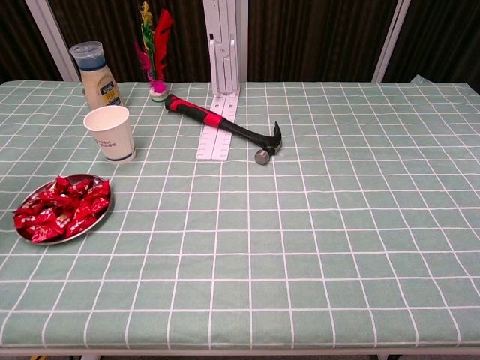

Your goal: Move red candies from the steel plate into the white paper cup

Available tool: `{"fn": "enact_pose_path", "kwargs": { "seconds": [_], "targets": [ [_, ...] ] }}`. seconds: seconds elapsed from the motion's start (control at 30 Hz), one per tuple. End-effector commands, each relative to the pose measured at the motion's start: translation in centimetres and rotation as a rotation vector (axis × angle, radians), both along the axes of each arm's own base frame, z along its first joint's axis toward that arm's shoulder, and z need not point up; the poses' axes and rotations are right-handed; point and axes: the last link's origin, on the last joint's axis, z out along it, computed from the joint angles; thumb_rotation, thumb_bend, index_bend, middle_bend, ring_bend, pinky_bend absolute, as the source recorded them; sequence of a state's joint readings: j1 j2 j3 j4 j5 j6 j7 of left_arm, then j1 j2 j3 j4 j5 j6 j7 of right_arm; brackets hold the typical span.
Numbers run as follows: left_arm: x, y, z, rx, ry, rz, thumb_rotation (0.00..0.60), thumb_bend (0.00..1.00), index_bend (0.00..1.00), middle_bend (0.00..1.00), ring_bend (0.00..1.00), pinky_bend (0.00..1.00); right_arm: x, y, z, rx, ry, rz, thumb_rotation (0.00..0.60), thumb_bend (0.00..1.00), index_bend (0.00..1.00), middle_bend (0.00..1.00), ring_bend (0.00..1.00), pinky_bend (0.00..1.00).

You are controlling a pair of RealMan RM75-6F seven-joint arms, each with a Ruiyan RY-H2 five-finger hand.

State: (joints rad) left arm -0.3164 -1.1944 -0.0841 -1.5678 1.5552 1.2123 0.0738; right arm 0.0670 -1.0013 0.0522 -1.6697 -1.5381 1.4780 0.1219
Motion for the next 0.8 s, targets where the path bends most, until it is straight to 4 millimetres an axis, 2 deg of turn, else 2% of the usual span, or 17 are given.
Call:
{"fn": "enact_pose_path", "kwargs": {
  "seconds": [0.03,0.3,0.8],
  "targets": [
    [1.5,1.6,-2.6,-0.08,0.036,-0.037,0.6,0.12,0.38,0.44,0.67,1.0,-0.1,0.0,0.1,0.001,0.002,-0.005,0.6,0.11,0.09,0.19,0.02,0.17],
    [2.5,2.8,-7.2,-0.178,0.112,-0.004,0.6,0.12,0.37,0.44,0.66,1.0,-0.3,0.0,0.4,0.002,0.009,-0.013,0.6,0.11,0.09,0.19,0.02,0.19],
    [2.2,3.2,-10.3,-0.215,0.149,0.126,0.6,0.11,0.37,0.44,0.67,1.0,-0.7,0.0,0.4,0.007,0.004,-0.028,0.6,0.11,0.09,0.19,0.02,0.21]
  ]
}}
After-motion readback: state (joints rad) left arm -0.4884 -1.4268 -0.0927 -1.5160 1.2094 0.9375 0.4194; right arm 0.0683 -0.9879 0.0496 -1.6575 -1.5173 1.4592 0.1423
